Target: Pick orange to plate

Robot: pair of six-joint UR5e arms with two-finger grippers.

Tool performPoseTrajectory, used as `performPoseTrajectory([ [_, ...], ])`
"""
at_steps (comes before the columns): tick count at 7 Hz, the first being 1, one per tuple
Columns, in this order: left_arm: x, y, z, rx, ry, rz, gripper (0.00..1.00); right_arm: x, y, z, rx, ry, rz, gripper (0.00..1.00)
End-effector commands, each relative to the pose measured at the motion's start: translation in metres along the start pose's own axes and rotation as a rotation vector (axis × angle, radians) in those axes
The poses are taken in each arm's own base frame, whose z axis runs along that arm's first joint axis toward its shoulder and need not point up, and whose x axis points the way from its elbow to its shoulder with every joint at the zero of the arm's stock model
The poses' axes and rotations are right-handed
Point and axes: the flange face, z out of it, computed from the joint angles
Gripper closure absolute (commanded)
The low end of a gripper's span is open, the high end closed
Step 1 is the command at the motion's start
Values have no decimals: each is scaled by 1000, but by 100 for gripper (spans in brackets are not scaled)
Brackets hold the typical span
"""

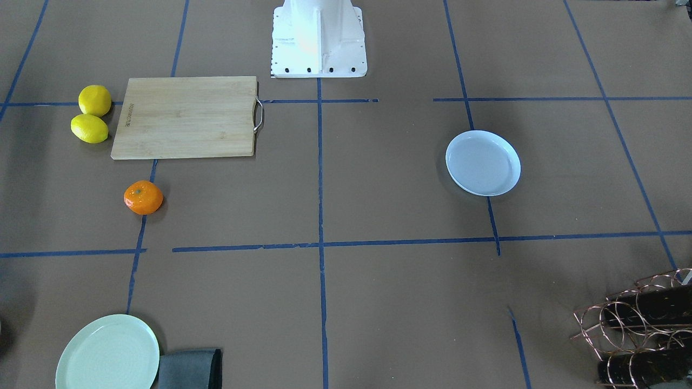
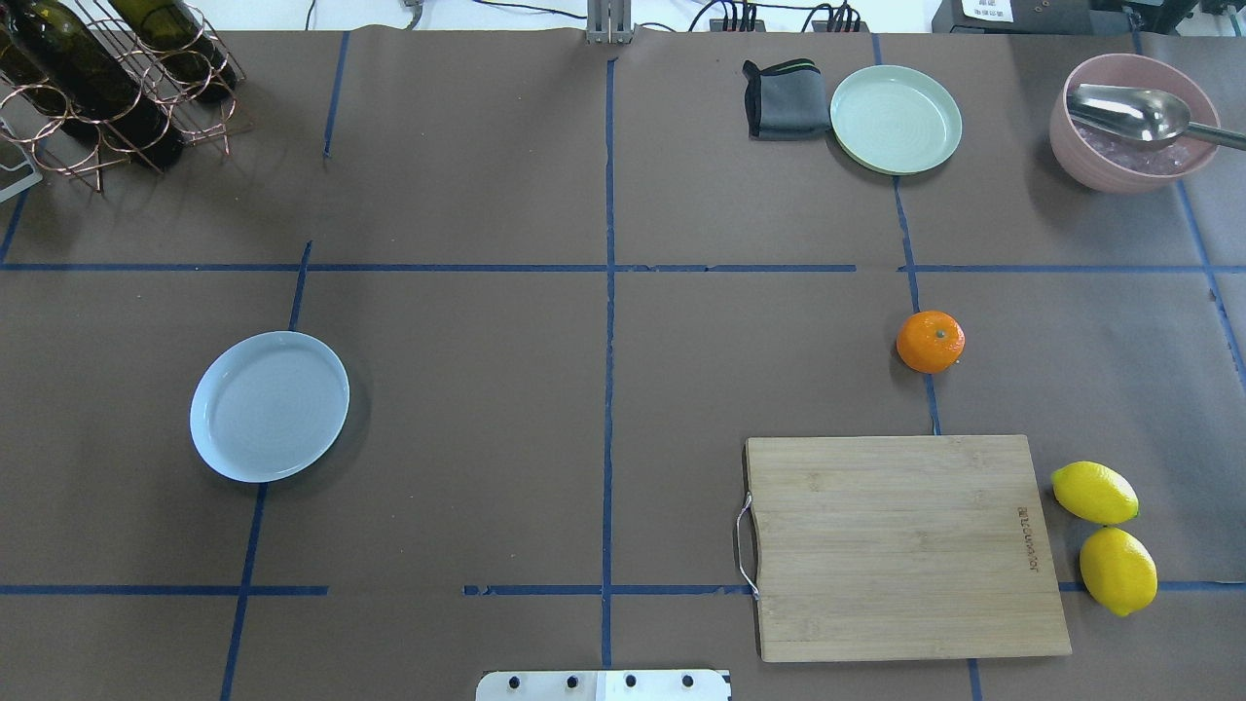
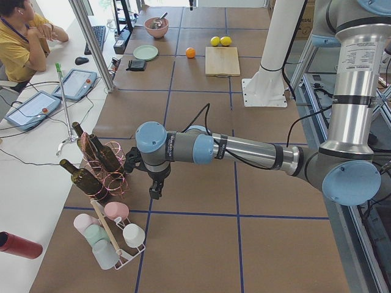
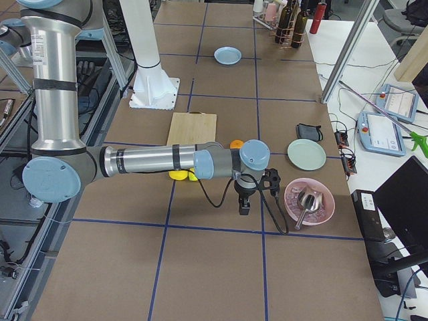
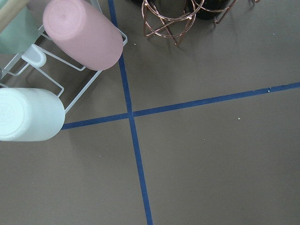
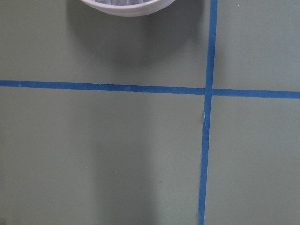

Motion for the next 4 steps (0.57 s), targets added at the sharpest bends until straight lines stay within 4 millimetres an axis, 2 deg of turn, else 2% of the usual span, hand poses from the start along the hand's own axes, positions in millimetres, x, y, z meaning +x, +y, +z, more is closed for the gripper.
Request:
performPoseTrajectory([
  [1, 4, -6, -1, 11, -3, 34, 0, -1, 0, -1, 8, -1, -7, 0],
  [2, 8, -6, -4, 16, -5, 44, 0, -2, 0, -2, 10, -2, -4, 0],
  [3, 20, -9, 9, -7, -6, 70, 0, -6, -5, -5, 17, -2, -14, 0],
  [4, 27, -11, 13, -7, -4, 108, 0, -8, -7, -7, 22, -4, -12, 0],
])
